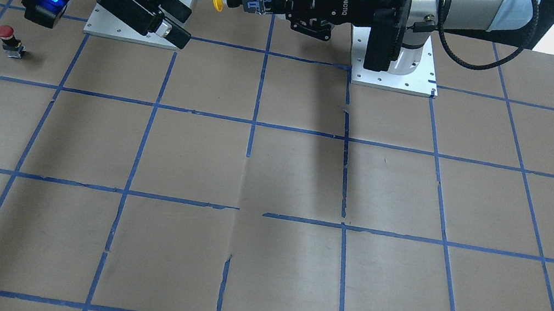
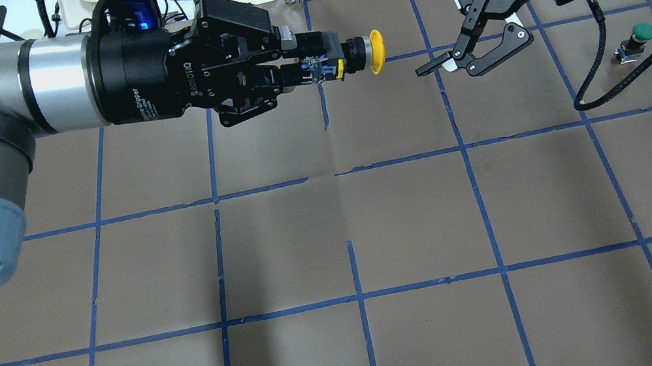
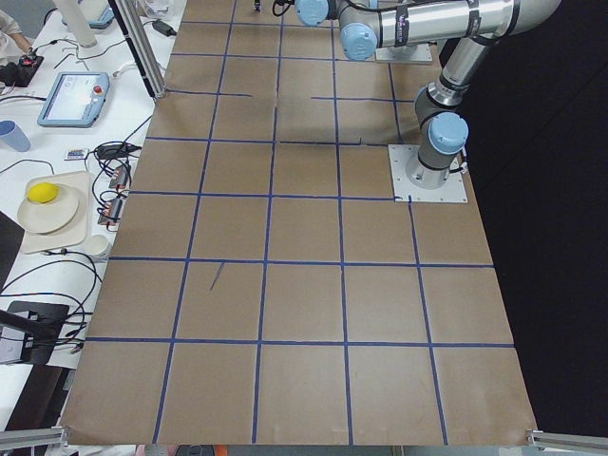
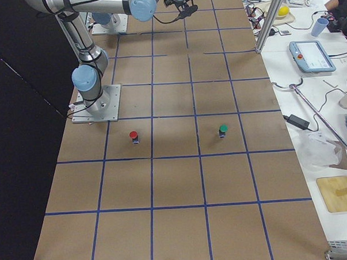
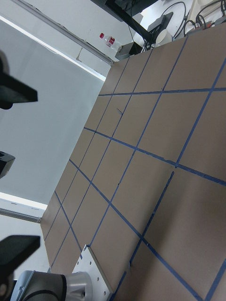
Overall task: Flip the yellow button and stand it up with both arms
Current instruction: 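Bring the open right gripper to the yellow cap held by the left gripper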
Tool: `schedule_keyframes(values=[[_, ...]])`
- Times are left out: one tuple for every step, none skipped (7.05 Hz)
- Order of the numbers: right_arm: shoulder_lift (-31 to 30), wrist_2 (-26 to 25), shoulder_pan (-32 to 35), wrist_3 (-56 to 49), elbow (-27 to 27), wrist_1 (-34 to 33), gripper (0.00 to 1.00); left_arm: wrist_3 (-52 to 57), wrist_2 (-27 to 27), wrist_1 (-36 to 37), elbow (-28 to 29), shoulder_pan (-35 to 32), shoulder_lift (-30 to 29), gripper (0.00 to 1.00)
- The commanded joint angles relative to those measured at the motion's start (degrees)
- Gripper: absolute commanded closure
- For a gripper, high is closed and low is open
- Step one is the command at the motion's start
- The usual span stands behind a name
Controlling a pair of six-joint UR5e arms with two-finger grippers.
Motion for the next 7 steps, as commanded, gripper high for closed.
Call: schedule_keyframes(values=[[-0.27,0.45,1.16,-0.09,-0.01,1.90,0.01,-3.45,-0.22,3.22,-1.74,-0.65,-0.86,0.81],[-1.05,0.54,1.34,-0.09,-0.01,3.30,0.01,-3.88,-1.09,3.31,-1.83,-0.65,-0.86,0.81],[-1.41,0.63,1.34,-0.09,-0.01,3.66,0.01,-4.67,-1.10,3.40,-1.75,-0.65,-0.86,0.81],[-1.06,1.24,1.43,-0.17,0.08,3.76,0.01,-4.76,-1.36,3.58,-1.66,-0.65,-0.86,0.81],[-1.23,2.55,1.43,-0.09,0.34,5.32,0.02,-5.11,-2.32,3.58,-1.57,-0.65,-0.86,0.81],[-1.32,2.56,1.43,-0.09,0.35,5.69,0.02,-5.72,-2.33,3.66,-1.40,-0.65,-0.95,0.81],[-1.41,2.65,1.43,-0.09,0.43,5.78,0.04,-5.90,-2.33,3.67,-1.22,-0.65,-0.86,0.81]])
